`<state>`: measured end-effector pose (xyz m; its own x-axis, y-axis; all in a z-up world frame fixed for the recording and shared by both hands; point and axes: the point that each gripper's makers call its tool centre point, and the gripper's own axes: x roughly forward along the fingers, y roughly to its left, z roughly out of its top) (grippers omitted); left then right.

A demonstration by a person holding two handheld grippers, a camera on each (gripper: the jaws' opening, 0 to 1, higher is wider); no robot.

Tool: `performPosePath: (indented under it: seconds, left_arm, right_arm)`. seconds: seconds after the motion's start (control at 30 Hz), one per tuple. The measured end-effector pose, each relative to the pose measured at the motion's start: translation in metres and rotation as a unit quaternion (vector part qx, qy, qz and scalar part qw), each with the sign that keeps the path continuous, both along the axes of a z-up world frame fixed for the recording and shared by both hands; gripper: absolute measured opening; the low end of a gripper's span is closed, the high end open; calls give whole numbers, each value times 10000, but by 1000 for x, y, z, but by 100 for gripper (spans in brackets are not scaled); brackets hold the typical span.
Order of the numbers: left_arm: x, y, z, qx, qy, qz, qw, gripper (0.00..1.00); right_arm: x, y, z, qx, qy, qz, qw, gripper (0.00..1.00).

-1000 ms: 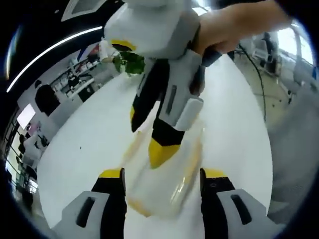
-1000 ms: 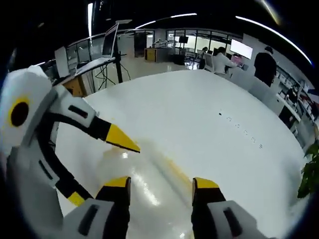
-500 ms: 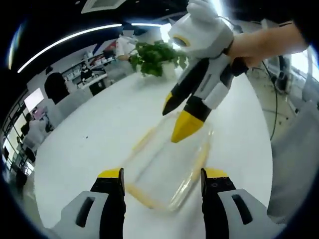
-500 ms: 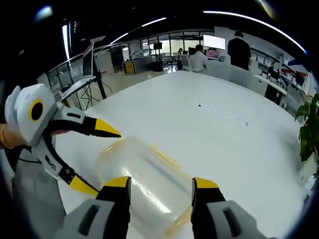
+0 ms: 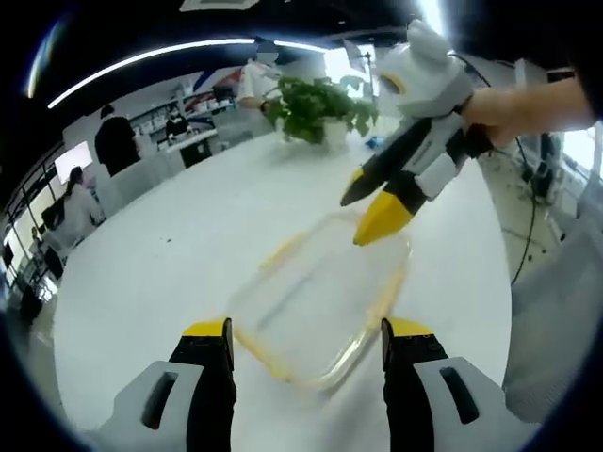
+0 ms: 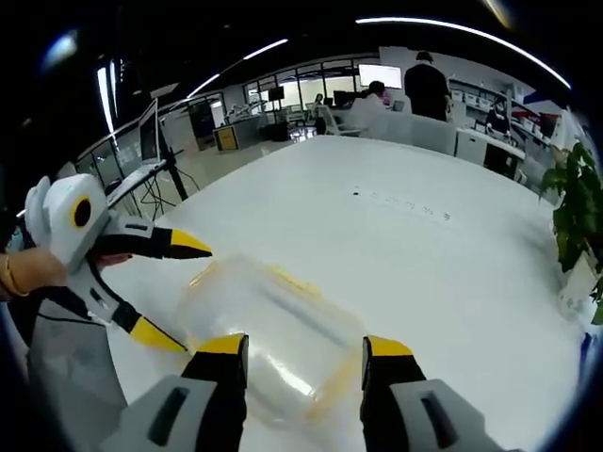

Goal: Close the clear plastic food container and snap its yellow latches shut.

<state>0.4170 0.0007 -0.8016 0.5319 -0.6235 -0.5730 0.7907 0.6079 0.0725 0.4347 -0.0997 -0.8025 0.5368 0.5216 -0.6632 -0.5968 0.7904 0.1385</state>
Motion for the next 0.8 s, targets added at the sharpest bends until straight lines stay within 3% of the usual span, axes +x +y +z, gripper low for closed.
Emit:
performPosePath:
  seconds: [0.33, 0.8]
  left_arm:
    - [-2, 3, 0, -247, 189, 171, 9994, 63]
    - [-5, 3, -12, -174, 368, 190, 9990, 63]
  right_arm:
    - [-7, -9, -6, 61, 82, -131, 9999, 45]
    - [-13, -10, -13, 130, 259, -171, 9994, 44]
